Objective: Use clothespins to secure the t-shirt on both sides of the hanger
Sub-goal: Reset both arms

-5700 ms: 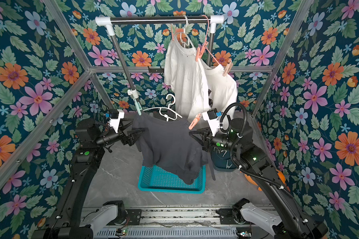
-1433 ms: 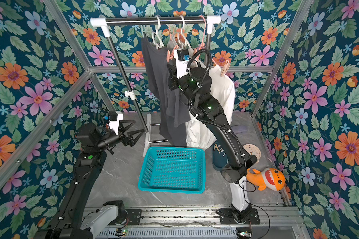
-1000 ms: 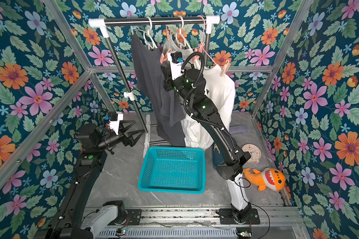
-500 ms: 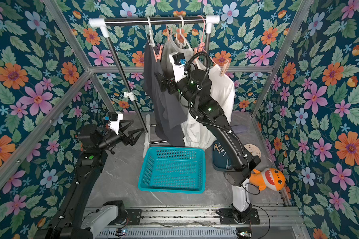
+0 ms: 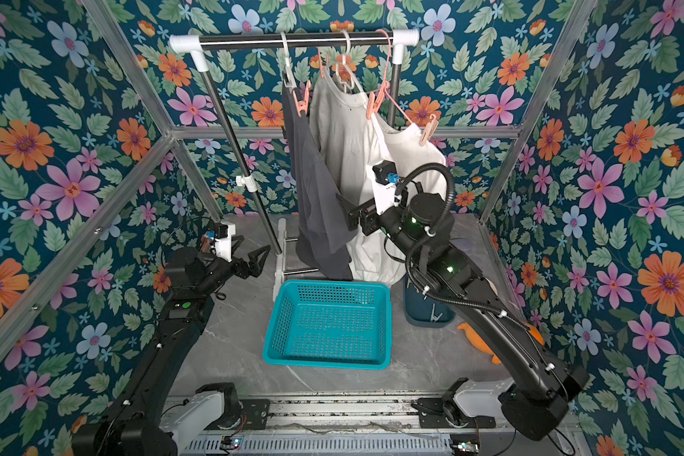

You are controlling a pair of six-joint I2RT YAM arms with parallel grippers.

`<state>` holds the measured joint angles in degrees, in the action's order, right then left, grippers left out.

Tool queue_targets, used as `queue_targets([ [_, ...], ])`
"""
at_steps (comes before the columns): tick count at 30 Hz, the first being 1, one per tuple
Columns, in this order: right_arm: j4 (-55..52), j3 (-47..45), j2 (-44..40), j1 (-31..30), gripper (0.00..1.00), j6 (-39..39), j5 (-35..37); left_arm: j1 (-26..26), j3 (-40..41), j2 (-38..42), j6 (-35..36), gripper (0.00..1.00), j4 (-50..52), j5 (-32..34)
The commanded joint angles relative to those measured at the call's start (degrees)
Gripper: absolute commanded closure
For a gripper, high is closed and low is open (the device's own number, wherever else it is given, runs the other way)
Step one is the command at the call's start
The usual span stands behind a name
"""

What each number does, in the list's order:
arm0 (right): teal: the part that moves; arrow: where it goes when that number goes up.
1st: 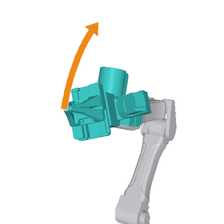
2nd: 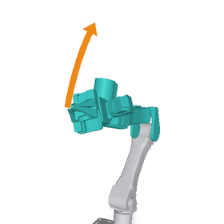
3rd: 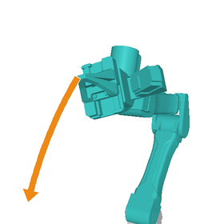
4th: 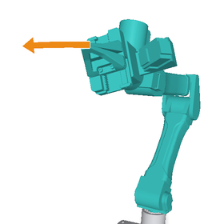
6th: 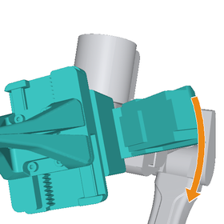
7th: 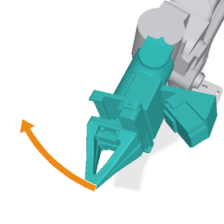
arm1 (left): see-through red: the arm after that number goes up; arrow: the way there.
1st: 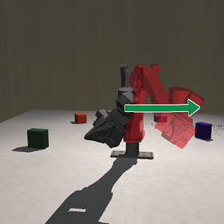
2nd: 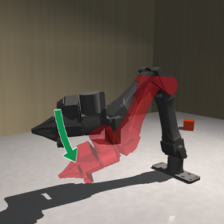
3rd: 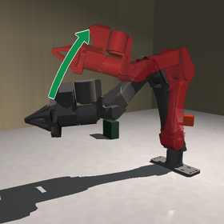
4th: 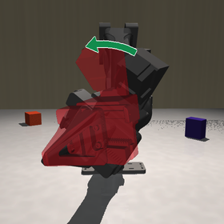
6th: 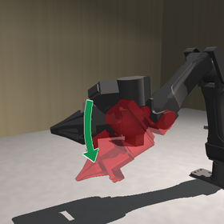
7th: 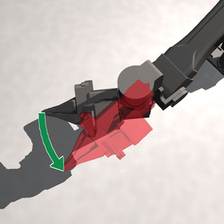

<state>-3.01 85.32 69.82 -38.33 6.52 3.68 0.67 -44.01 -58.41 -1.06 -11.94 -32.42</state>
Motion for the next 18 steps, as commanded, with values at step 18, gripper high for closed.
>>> queue_targets([
  [18, 11.3, -55.3, -28.6, 21.8, 0.01, -10.9, 18.8, 8.8, 26.9, -16.6, 3.8, 0.0, -46.1, 16.2],
])
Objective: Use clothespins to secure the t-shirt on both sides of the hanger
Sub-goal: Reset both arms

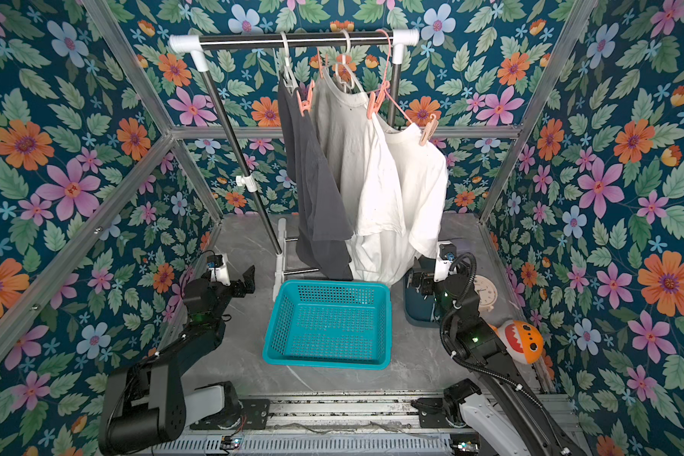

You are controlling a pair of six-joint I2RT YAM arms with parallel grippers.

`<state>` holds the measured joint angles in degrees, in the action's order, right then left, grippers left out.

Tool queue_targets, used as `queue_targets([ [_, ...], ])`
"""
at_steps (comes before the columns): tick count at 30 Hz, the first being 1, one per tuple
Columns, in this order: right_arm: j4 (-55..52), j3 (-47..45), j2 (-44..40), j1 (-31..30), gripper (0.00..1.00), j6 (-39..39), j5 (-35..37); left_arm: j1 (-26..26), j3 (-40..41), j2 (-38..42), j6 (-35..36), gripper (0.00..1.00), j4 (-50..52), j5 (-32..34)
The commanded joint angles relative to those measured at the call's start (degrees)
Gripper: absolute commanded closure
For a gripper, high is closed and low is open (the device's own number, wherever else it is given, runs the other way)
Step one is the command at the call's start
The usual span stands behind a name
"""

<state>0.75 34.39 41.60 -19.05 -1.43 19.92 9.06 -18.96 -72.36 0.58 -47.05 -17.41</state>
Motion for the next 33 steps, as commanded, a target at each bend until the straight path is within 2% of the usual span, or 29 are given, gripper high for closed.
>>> queue_targets([
  [1, 10.7, -7.2, -0.3, 3.6, 0.0, -1.6, 3.5, 0.5, 1.8, -3.6, 2.3, 0.01, -12.2, -0.4],
  [2, 13.6, -9.5, 0.3, 4.7, 0.0, -0.9, 5.1, 0.5, 1.2, -3.1, 2.0, 0.01, -9.6, -1.0],
  [4, 15.5, -11.8, 1.5, 7.2, 0.0, -1.1, 5.9, 0.5, 1.1, -3.8, -0.1, 0.01, -10.9, -1.0],
  [8, 22.7, -16.5, 4.2, 13.1, 0.0, -2.6, 2.0, 0.5, 0.8, -3.4, -0.6, 0.02, -9.5, -1.8],
  [11, 29.0, -19.4, 7.4, 14.6, 0.0, 0.5, 0.0, 0.5, 1.7, -3.0, -2.8, 0.02, -9.6, -0.9],
  [13, 35.2, -21.3, 10.1, 15.6, 0.0, -0.5, -2.1, 0.4, 2.0, -4.3, -2.7, 0.04, -8.6, -2.0],
  [15, 43.1, -22.9, 15.0, 17.0, 0.0, -2.5, -5.1, 0.3, 4.3, -6.6, -4.0, 0.04, -13.2, -1.1],
  [18, 48.8, -22.5, 22.2, 17.1, 0.0, -2.2, -6.2, 0.1, 7.6, -10.1, -5.8, 0.03, -24.5, 0.8],
  [20, 43.1, -19.8, 23.9, 17.1, 0.01, -2.2, -7.6, -0.2, 8.4, -12.1, -6.3, 0.0, -27.9, 4.3],
  [22, 45.5, -20.3, 26.2, 17.0, 0.0, -2.1, -7.9, -0.6, 9.5, -15.6, -6.1, 0.0, -33.0, 4.8],
  [23, 48.8, -21.4, 28.3, 17.3, 0.0, -2.5, -7.7, -1.1, 10.3, -17.6, -5.7, 0.0, -37.5, 5.1],
  [26, 68.8, -25.5, 40.3, 17.5, 0.01, -2.0, -7.6, -1.9, 11.0, -20.2, -5.7, 0.0, -39.6, 7.9],
  [27, 71.9, -25.0, 43.7, 17.5, 0.0, -1.5, -7.4, -1.9, 10.3, -21.3, -5.9, 0.0, -40.9, 8.2],
  [28, 70.7, -23.4, 44.6, 17.4, 0.0, -1.0, -6.3, -2.4, 8.8, -21.2, -5.4, 0.0, -37.7, 7.8],
  [29, 57.6, -20.1, 41.4, 17.6, 0.0, -3.0, -6.4, -3.2, 6.3, -19.8, -4.2, 0.0, -30.3, 8.7],
  [30, 48.9, -16.7, 39.7, 18.3, 0.01, -4.4, -6.2, -5.2, 4.1, -19.3, -3.0, 0.0, -25.3, 12.4],
  [31, 51.5, -17.2, 40.5, 18.6, 0.0, -4.2, -6.9, -8.1, 2.0, -19.5, -1.5, 0.0, -21.8, 18.0],
  [33, 56.0, -18.6, 42.0, 19.3, 0.01, -4.1, -7.3, -9.4, 1.8, -19.5, -0.7, 0.0, -21.3, 20.1],
])
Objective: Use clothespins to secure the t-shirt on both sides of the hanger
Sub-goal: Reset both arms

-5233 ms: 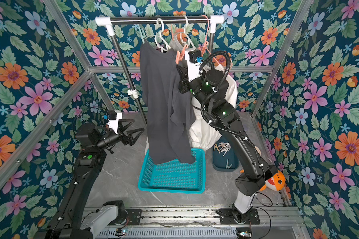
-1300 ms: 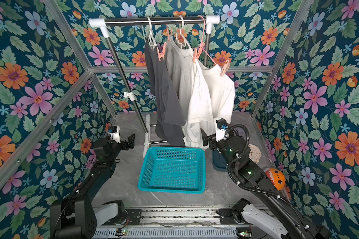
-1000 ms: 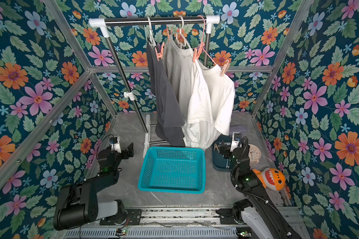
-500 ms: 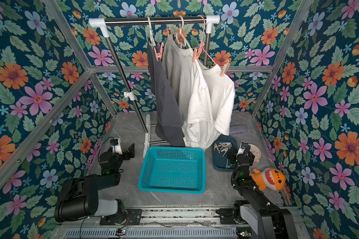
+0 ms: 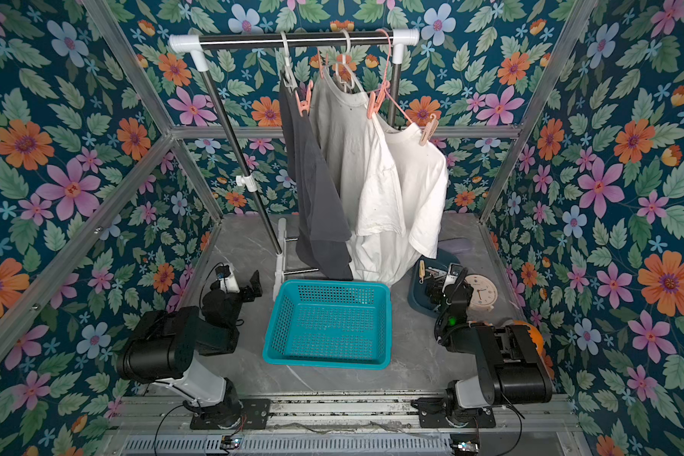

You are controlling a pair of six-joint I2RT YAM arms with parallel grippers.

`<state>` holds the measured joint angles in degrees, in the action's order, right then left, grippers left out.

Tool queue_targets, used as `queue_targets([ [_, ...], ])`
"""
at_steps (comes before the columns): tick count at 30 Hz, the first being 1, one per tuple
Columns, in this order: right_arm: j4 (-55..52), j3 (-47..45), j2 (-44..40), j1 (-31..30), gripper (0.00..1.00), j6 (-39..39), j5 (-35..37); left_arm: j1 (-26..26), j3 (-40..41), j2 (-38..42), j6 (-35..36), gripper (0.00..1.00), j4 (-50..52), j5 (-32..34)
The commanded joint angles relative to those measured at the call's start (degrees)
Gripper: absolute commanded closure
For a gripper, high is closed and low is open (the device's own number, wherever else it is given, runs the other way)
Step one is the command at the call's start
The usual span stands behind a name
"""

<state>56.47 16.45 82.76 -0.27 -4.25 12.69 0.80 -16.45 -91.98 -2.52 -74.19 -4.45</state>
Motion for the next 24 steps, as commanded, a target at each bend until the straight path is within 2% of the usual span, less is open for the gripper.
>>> queue_targets([
  [1, -1.1, -0.3, 0.4, 0.6, 0.0, -1.6, -0.2, -1.2, -0.7, -0.1, 2.4, 0.0, 5.4, 7.2],
  [24, -1.7, 0.1, 0.7, 0.3, 0.0, -0.4, -2.2, -1.2, -0.3, 0.2, 2.4, 0.0, 5.1, 7.3],
])
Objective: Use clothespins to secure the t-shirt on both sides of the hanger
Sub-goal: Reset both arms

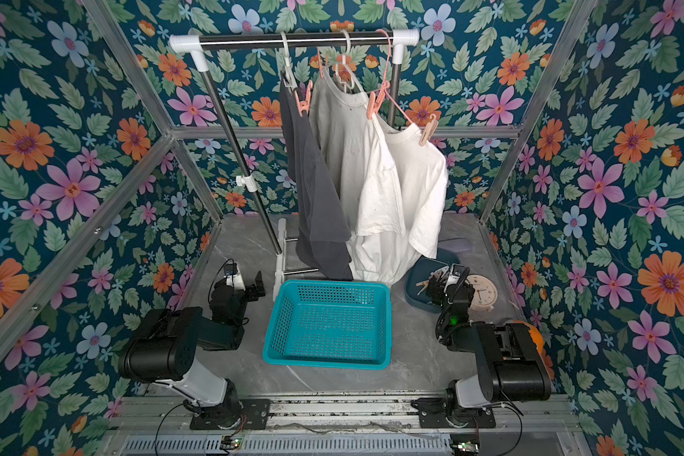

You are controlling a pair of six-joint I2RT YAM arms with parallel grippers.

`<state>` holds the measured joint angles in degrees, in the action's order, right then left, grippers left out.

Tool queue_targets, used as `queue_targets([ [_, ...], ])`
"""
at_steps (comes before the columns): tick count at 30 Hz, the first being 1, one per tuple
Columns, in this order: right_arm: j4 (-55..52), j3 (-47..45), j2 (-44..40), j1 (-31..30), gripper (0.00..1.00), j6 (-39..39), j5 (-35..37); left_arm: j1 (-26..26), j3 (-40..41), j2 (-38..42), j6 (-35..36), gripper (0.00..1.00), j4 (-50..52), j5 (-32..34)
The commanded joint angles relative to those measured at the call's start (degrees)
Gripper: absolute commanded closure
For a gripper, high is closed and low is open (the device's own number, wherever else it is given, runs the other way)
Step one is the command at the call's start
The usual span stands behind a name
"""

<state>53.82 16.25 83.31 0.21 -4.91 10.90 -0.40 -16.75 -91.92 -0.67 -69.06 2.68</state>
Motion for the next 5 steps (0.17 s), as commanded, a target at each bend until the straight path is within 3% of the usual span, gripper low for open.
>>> queue_targets([
  [1, 0.9, 0.4, 0.1, -0.2, 0.0, 0.2, -0.3, 0.1, 0.0, 0.2, 0.6, 0.0, 0.0, 0.2],
  [5, 0.8, 0.5, 0.1, -0.2, 0.0, 0.2, -0.3, 0.0, -0.1, 0.1, 0.6, 0.0, 0.0, 0.2],
])
